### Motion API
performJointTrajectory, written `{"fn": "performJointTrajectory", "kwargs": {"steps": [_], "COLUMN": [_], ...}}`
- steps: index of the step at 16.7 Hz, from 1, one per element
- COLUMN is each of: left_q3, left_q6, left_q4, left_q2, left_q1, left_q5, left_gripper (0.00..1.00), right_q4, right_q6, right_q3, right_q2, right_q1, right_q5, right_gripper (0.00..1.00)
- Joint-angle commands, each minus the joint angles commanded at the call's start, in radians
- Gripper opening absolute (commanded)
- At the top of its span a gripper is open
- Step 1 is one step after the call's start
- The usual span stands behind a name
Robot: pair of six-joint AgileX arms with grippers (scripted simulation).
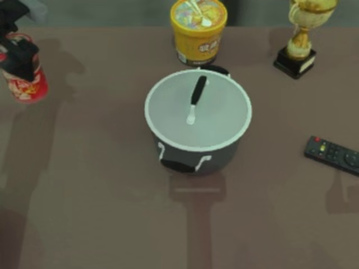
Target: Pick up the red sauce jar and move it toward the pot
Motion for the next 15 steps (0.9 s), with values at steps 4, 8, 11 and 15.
{"fn": "performJointTrajectory", "kwargs": {"steps": [4, 8, 11, 15], "left_q3": [-0.253, -0.338, -0.338, -0.347], "left_q6": [0.005, 0.008, 0.008, -0.025], "left_q4": [0.083, 0.12, 0.12, 0.132], "left_q2": [-0.192, -0.272, -0.272, -0.276], "left_q1": [0.007, 0.01, 0.01, -0.009], "left_q5": [-0.002, -0.002, -0.002, -0.01], "left_gripper": [0.0, 0.0, 0.0, 0.0], "right_q4": [0.0, 0.0, 0.0, 0.0], "right_q6": [0.0, 0.0, 0.0, 0.0], "right_q3": [0.0, 0.0, 0.0, 0.0], "right_q2": [0.0, 0.0, 0.0, 0.0], "right_q1": [0.0, 0.0, 0.0, 0.0], "right_q5": [0.0, 0.0, 0.0, 0.0], "right_gripper": [1.0, 1.0, 1.0, 1.0]}}
